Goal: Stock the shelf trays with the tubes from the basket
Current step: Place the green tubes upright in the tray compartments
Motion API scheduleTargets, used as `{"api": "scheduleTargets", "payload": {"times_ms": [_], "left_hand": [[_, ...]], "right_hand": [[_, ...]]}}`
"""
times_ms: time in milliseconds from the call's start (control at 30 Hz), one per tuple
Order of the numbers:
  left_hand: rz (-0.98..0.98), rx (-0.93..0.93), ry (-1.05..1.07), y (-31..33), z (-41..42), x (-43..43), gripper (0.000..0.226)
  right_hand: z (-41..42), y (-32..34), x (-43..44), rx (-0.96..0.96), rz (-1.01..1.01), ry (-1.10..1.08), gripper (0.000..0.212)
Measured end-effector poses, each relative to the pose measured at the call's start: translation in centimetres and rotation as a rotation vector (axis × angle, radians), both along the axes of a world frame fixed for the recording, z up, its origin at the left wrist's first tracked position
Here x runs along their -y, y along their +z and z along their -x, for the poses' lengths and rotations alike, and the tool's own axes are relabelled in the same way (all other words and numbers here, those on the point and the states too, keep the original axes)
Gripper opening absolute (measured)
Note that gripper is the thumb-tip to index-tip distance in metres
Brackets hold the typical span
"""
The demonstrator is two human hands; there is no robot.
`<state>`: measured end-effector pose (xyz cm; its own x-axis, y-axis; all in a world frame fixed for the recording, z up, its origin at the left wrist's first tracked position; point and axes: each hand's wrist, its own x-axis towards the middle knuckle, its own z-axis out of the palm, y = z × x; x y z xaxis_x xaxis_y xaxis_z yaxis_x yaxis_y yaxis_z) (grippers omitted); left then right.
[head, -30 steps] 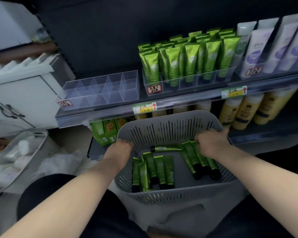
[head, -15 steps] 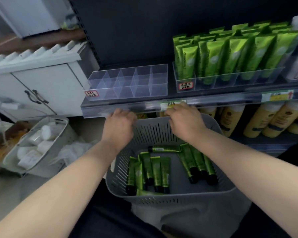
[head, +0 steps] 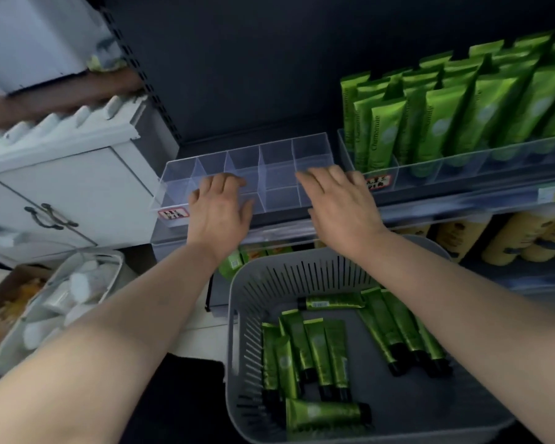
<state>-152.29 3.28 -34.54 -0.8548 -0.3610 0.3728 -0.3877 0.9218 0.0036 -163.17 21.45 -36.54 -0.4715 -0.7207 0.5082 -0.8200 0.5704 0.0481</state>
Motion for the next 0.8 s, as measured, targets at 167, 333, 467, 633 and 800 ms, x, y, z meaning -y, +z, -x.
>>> {"api": "scheduleTargets", "payload": {"times_ms": [167,333,467,633,800], "left_hand": [[-0.052,-0.015,-0.023,0.3,-0.2,-0.5,0.033],[-0.122,0.054,-0.138,0.1,0.1,-2.8,0.037],[-0.067,-0.101,-0.107,0.1,-1.0,-3.8,0.043],[-0.09,-0.156,-0.296,-2.3,-3.1,-5.6,0.036],[-0.215,-0.018,-0.373,-6.9,-5.2,-8.3,0.034]], "right_hand": [[0.2,1.0,-0.1,0.055,-0.155,-0.093,0.05],[-0.1,1.6,-1.7,0.102,-0.235,-0.175,0.051],[-1.2,1.9,-1.6,0.078,-0.165,-0.053,0.068],[-3.8,-0.3,-3.0,0.057,-0.103,0.06,0.053],[-5.5,-4.5,-6.0,0.186,-0.187,0.063,0.044]]}}
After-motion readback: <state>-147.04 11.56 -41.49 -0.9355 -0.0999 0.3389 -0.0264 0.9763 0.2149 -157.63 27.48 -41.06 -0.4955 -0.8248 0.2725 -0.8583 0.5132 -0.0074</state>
